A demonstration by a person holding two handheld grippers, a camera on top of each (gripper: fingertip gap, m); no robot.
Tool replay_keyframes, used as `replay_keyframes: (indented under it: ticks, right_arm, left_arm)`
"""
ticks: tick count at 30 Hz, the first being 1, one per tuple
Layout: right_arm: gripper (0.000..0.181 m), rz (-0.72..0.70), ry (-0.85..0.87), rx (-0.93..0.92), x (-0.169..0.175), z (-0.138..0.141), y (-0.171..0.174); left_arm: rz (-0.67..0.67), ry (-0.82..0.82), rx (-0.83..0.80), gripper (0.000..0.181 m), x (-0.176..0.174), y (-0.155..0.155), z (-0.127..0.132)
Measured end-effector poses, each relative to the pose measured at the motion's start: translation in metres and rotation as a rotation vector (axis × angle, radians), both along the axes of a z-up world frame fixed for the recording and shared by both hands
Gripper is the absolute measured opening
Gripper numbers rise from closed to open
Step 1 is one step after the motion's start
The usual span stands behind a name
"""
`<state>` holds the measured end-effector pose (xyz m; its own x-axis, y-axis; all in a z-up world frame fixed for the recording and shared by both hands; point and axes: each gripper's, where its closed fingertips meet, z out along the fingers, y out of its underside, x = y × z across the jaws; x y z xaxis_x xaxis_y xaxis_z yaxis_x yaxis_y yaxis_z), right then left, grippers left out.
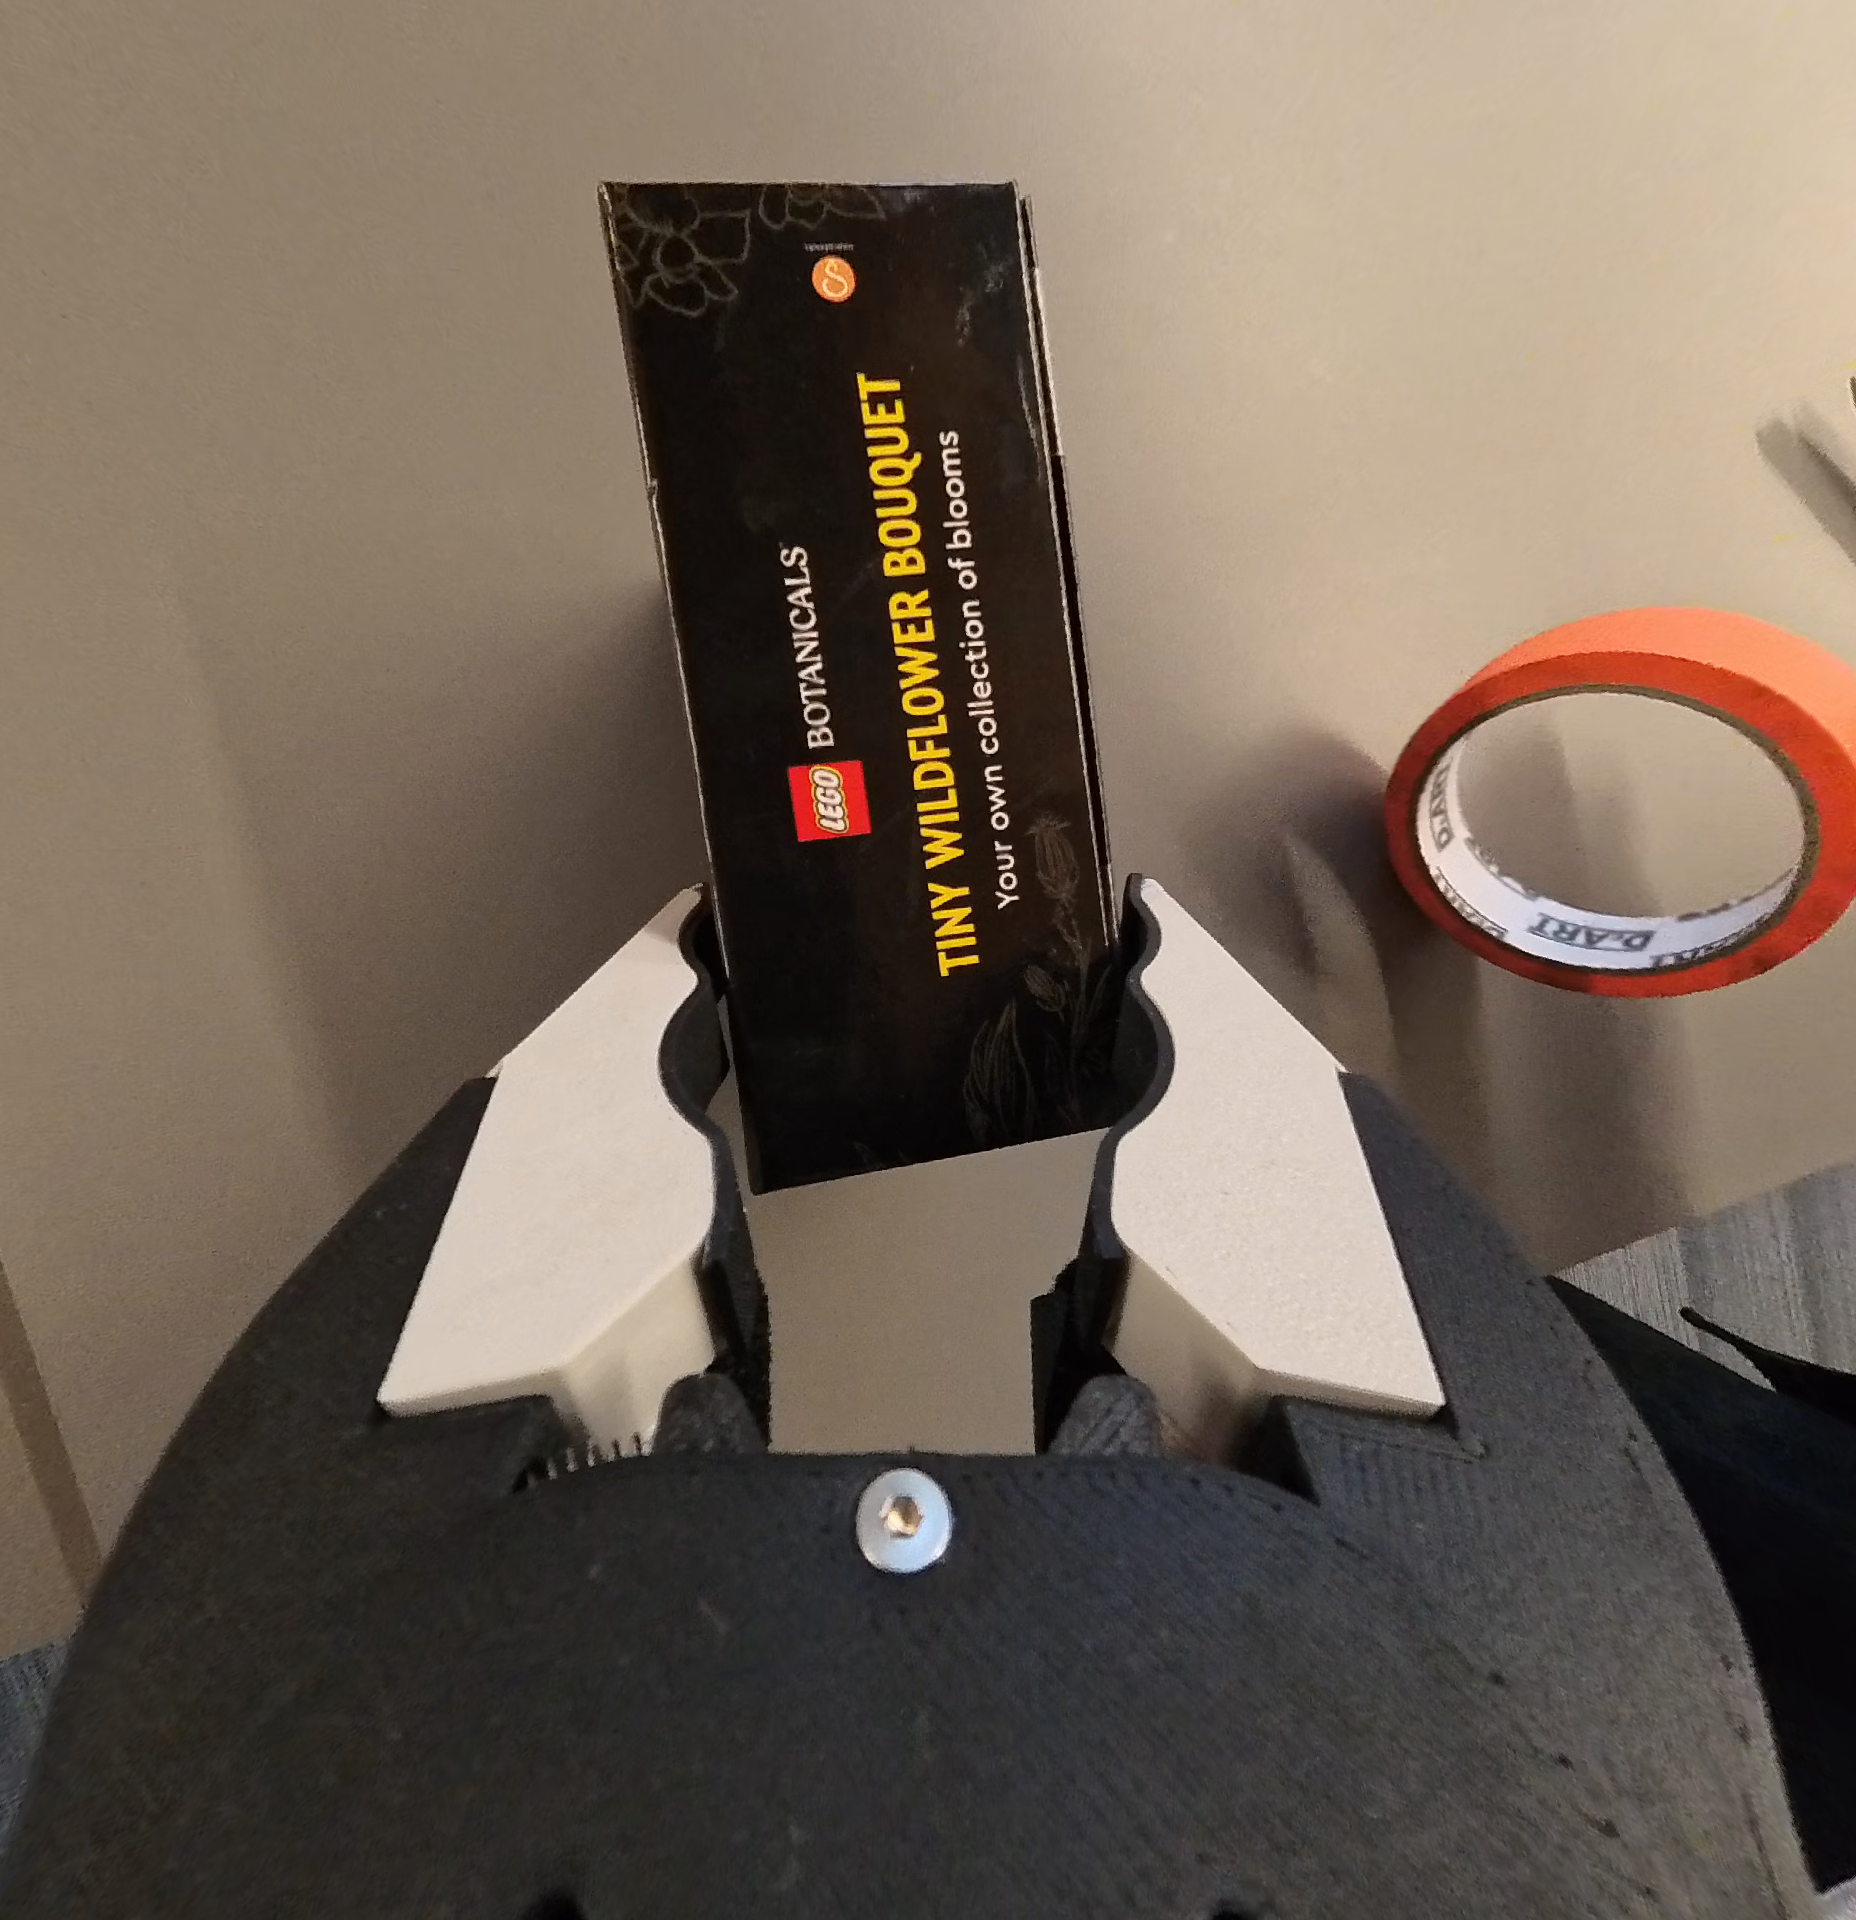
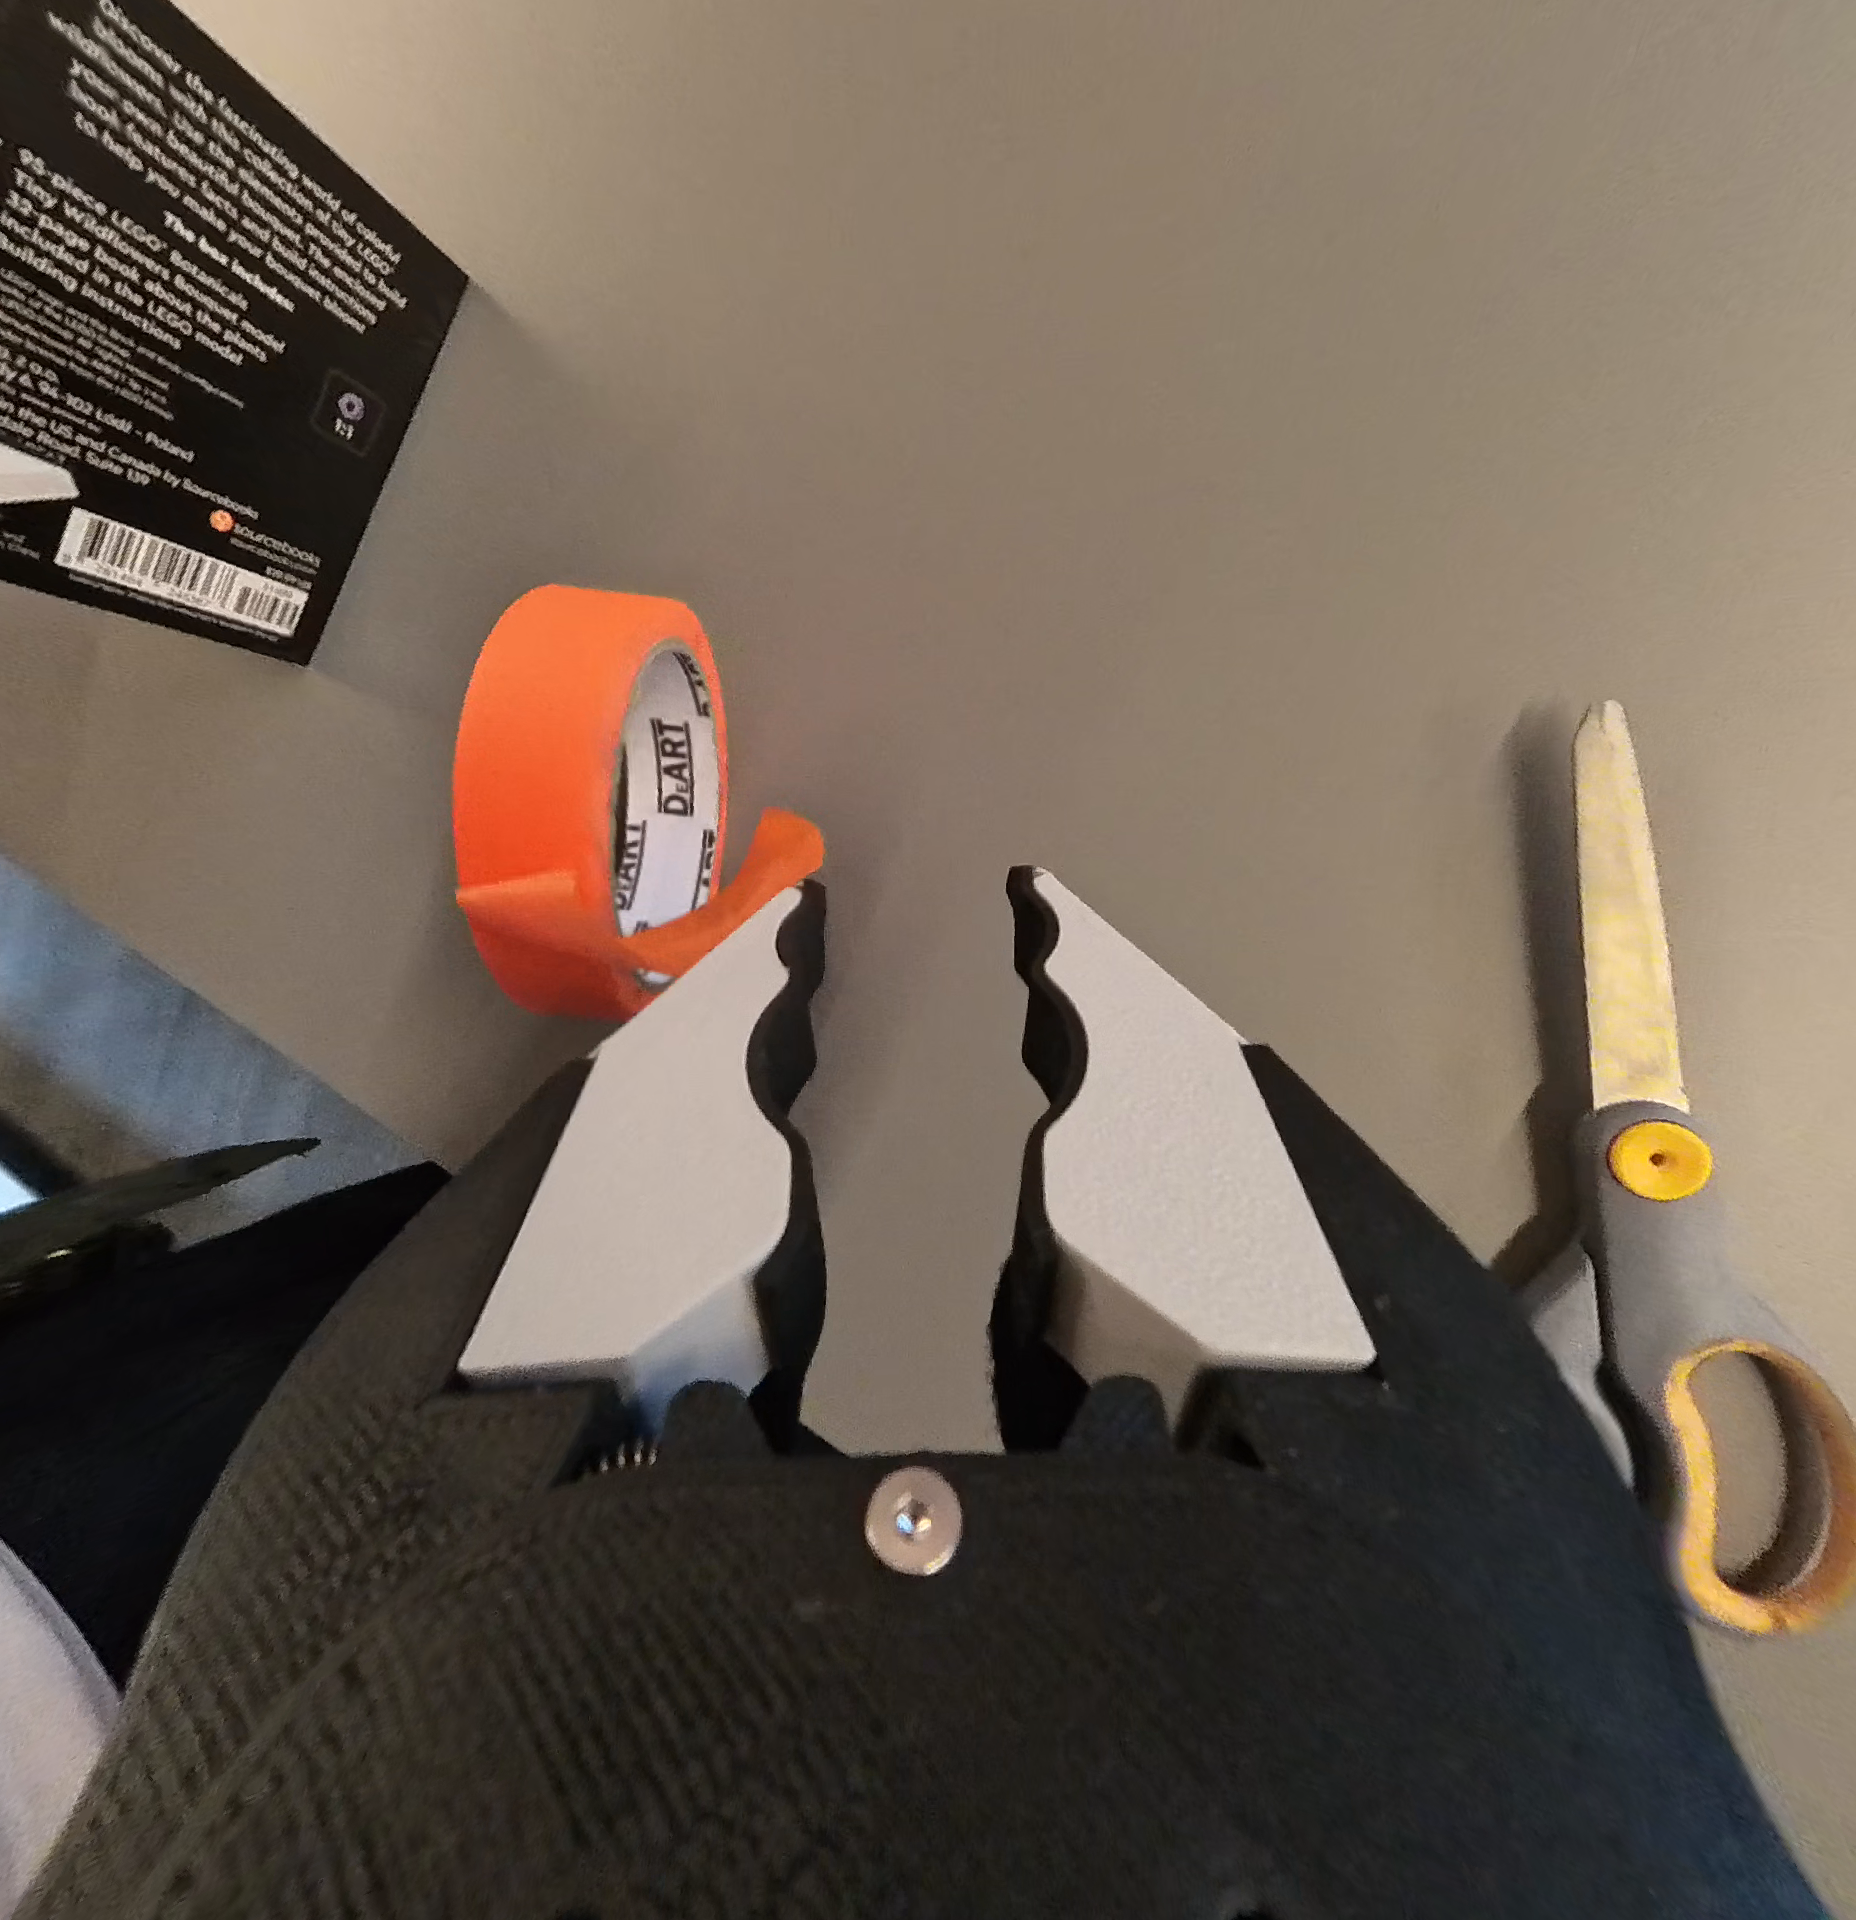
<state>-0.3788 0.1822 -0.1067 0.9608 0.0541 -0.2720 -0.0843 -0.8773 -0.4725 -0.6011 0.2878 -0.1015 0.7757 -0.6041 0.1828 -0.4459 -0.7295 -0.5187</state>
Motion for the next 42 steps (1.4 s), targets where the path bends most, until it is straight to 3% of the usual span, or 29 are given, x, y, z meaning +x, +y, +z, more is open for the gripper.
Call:
replay_keyframes:
  ticks: [9, 13, 22, 26, 30, 38, 40, 42]
  right_arm:
    - [0.036, 0.049, 0.277, 0.096, -0.044, 0.031, 0.014]
    - [0.034, 0.133, 0.207, 0.077, -0.053, 0.043, 0.017]
    - [0.027, 0.282, -0.018, -0.231, -0.062, 0.056, 0.001]
    - [0.025, 0.33, 0.176, -0.522, -0.083, 0.061, -0.029]
    - [0.022, 0.323, 0.548, -0.608, -0.113, 0.084, -0.026]
    - [0.022, 0.207, 0.904, -0.505, -0.115, 0.111, 0.006]
    - [0.022, 0.259, 0.979, -0.327, -0.112, 0.135, 0.021]
    - [0.014, 0.359, 1.092, 0.12, -0.101, 0.191, 0.045]
  left_arm:
    - [0.0, 0.001, -0.001, 0.075, 0.0, 0.0, 0.0]
    - [0.003, -0.002, 0.001, 0.075, 0.0, 0.0, 0.0]
    - [0.01, -0.012, 0.006, 0.074, 0.0, 0.0, 0.0]
    - [0.013, -0.018, 0.008, 0.074, 0.0, 0.0, 0.0]
    - [0.013, -0.021, 0.009, 0.074, 0.0, 0.001, 0.001]
    - [0.012, -0.025, 0.01, 0.074, 0.0, 0.001, 0.001]
    - [0.012, -0.025, 0.01, 0.074, 0.0, 0.001, 0.001]
    - [0.012, -0.024, 0.012, 0.074, 0.001, 0.001, 0.001]
